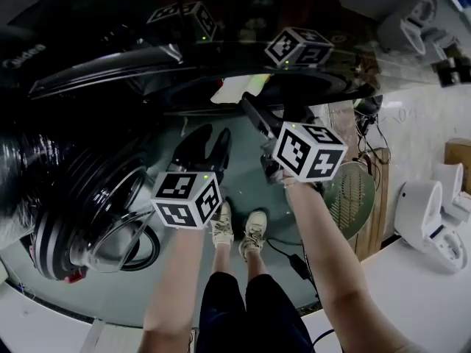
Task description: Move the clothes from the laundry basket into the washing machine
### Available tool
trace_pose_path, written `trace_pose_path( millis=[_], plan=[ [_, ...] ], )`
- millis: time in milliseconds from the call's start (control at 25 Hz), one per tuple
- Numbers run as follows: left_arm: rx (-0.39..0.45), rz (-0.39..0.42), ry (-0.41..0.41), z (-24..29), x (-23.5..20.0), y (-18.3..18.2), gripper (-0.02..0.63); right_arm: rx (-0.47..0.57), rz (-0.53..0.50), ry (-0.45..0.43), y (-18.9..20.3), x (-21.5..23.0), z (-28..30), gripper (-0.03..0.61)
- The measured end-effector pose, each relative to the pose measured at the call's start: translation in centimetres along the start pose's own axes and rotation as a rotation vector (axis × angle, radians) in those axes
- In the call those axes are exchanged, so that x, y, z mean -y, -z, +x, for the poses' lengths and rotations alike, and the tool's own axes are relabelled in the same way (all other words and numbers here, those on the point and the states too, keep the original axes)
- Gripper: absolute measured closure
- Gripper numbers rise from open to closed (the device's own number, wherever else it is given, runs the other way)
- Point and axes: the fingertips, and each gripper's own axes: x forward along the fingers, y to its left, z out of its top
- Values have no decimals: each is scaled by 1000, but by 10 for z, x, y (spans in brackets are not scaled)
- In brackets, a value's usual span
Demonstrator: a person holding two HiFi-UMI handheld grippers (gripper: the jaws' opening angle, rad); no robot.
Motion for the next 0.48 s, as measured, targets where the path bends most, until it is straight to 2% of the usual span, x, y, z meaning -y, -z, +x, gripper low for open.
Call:
trace_pose_path(
  millis=[160,320,480],
  plan=[
    [-28,32,32,-27,43,-16,480,-17,19,-52,-13,-26,-55,239],
    [1,106,53,-69,81,-57,480,-11,21,-74,-41,-54,-113,336],
    [40,135,74,-117,123,-97,480,30,-1,-111,-79,-94,-181,434]
  ],
)
